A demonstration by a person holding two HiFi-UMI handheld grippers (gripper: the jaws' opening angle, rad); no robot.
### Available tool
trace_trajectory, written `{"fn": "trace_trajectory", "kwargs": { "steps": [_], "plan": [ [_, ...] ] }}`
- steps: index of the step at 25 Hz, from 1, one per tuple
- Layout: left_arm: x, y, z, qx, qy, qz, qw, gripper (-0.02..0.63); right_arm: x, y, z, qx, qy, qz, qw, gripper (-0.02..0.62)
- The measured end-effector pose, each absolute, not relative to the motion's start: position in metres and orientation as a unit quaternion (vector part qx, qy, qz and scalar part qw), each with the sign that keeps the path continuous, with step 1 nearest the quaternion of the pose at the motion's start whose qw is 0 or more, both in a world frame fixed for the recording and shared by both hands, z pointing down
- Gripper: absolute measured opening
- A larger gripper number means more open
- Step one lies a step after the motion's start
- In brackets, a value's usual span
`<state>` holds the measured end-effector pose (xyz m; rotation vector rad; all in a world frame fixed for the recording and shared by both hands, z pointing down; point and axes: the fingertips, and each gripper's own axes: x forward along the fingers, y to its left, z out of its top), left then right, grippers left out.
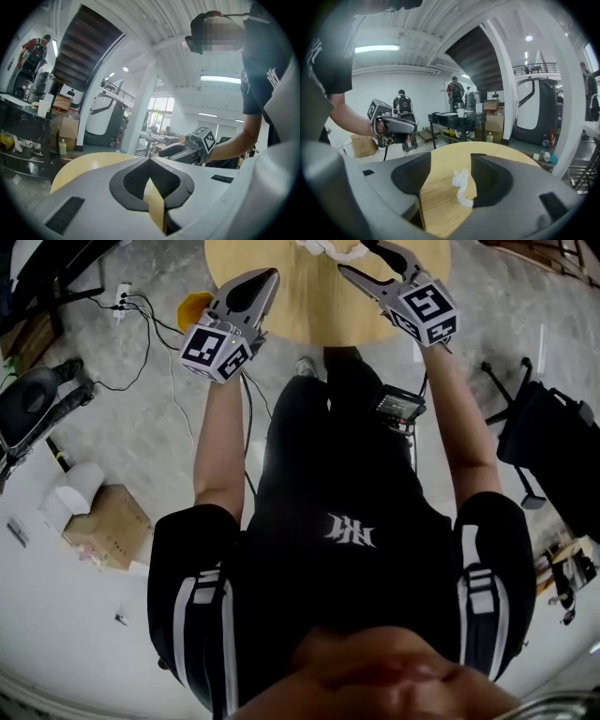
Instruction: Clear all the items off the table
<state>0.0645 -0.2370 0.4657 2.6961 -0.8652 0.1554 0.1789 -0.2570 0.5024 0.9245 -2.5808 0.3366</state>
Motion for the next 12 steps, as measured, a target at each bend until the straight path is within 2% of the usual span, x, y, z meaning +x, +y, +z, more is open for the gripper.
{"fn": "trace_trajectory", "kwargs": {
  "steps": [1, 2, 3, 10, 12],
  "plan": [
    [0.064, -0.243, 0.477, 0.937, -0.307, 0.065, 0.154, 0.012, 0.177, -0.265, 0.513, 0.320, -0.920, 0.125, 0.190, 0.270],
    [0.065, -0.248, 0.488, 0.934, -0.312, 0.076, 0.155, 0.012, 0.175, -0.272, 0.522, 0.312, -0.922, 0.131, 0.191, 0.320],
    [0.066, -0.252, 0.495, 0.931, -0.318, 0.084, 0.156, 0.012, 0.175, -0.277, 0.529, 0.305, -0.922, 0.135, 0.194, 0.344],
    [0.074, -0.259, 0.514, 0.921, -0.334, 0.086, 0.179, 0.012, 0.167, -0.290, 0.566, 0.284, -0.915, 0.134, 0.252, 0.344],
    [0.076, -0.260, 0.531, 0.923, -0.324, 0.089, 0.185, 0.012, 0.162, -0.293, 0.584, 0.281, -0.911, 0.135, 0.270, 0.318]
  ]
}}
